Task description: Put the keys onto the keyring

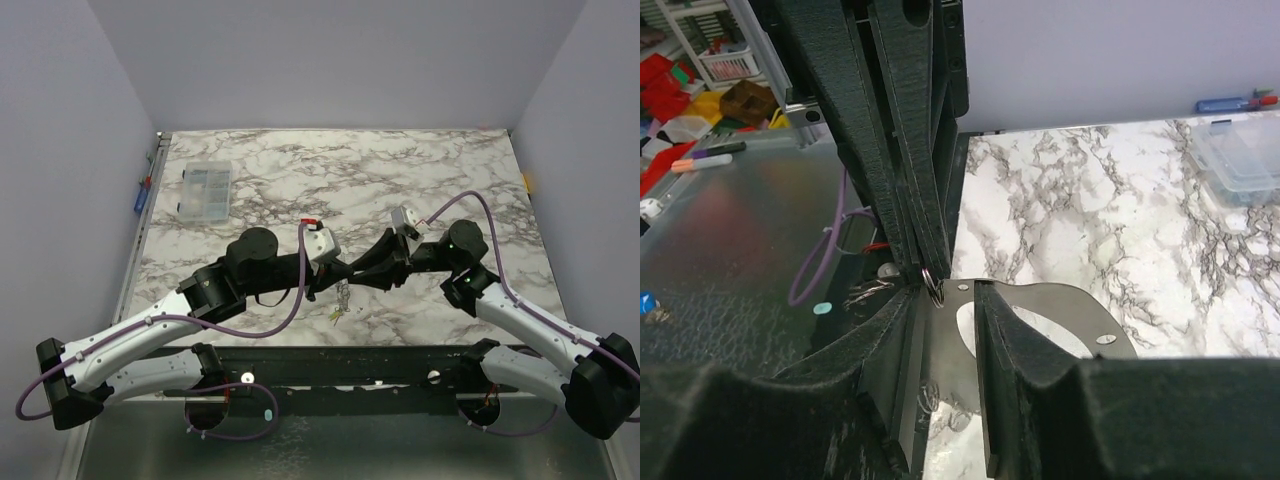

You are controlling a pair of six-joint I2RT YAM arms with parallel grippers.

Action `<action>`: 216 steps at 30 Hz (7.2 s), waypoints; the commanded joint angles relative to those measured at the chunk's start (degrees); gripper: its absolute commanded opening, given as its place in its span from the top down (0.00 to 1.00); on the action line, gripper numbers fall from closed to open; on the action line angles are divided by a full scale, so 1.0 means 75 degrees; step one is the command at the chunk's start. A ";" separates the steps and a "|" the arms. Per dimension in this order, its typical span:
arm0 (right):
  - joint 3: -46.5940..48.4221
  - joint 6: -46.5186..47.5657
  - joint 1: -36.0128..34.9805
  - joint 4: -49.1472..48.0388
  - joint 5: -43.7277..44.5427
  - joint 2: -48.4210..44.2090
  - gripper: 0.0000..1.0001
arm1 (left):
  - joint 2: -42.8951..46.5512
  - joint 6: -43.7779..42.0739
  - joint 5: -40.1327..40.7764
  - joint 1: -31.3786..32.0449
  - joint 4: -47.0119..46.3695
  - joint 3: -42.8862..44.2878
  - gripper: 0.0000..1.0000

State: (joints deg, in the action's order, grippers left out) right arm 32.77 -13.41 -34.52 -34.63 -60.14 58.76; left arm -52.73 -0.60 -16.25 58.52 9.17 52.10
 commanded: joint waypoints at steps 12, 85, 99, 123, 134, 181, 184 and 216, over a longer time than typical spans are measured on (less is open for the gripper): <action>0.0443 0.0453 -0.0200 0.0398 -0.0287 0.0105 0.91 | -0.0153 0.0221 -0.0318 0.0029 -0.0639 0.0167 1.00; -0.2431 0.6884 -0.4210 -0.1244 0.6691 -0.4628 0.99 | -0.0385 0.2947 0.5412 -0.0391 0.1906 0.0716 0.24; -0.1455 0.4698 -0.4212 -0.0046 0.4695 -0.4970 0.99 | -0.0491 0.3134 0.4879 -0.0870 0.1659 -0.0065 0.26; -0.1576 0.1057 -0.3131 -0.6157 0.4711 -0.1662 0.99 | 0.0357 0.3447 0.5371 -0.1308 0.1704 -0.1345 0.28; -0.0864 -0.2286 -0.1854 -0.8670 0.3002 0.0540 0.99 | 0.1361 0.3103 0.5557 -0.1401 0.2060 -0.1485 0.28; 0.0918 -0.1511 -0.1795 -0.2089 0.2118 -0.0261 0.99 | 0.2571 0.1286 -0.0271 -0.1406 0.0353 0.0121 0.44; 0.1213 -0.1460 -0.1795 -0.1398 0.1902 -0.0220 0.99 | 0.2336 0.1210 -0.0851 -0.1405 -0.0098 0.0254 0.45; 0.1490 -0.1270 -0.1795 -0.0502 0.2108 -0.0485 0.99 | 0.1506 0.1443 -0.2797 -0.1416 -0.1196 -0.0011 0.60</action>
State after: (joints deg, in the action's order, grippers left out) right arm 41.21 -23.86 -48.25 -38.94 -46.63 56.12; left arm -40.93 9.06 -34.26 48.05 1.32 52.56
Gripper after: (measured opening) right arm 0.039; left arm 0.407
